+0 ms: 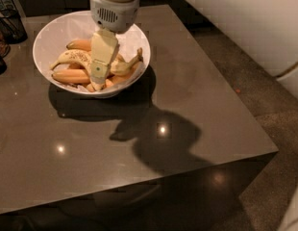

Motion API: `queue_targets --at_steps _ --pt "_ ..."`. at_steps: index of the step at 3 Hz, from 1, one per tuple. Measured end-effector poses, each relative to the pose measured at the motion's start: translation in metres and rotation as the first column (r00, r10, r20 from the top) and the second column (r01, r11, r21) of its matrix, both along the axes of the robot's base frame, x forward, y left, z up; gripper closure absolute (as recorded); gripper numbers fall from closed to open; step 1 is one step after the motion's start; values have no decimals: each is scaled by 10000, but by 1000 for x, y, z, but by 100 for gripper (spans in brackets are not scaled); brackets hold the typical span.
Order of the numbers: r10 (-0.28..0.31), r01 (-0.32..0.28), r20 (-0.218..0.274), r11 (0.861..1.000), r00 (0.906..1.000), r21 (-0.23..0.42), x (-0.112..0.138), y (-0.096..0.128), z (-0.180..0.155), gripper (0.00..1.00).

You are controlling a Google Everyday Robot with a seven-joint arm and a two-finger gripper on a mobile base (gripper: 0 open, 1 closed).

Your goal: Pick banana from white bowl

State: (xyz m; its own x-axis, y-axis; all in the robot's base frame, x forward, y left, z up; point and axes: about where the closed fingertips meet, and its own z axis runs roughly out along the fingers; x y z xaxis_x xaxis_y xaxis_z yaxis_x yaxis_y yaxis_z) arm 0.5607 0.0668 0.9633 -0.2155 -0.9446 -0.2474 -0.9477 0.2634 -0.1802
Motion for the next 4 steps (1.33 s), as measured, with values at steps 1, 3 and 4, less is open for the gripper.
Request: queue_targets --at_steps 1,3,4 --pt "-180 178 -256 9998 9995 -110 3 5 -13 2" --pt "-796 793 -585 9968 9951 -72 21 -7 -27 20" --pt "-1143 1139 -675 9934 9911 -89 32 -20 -32 20"
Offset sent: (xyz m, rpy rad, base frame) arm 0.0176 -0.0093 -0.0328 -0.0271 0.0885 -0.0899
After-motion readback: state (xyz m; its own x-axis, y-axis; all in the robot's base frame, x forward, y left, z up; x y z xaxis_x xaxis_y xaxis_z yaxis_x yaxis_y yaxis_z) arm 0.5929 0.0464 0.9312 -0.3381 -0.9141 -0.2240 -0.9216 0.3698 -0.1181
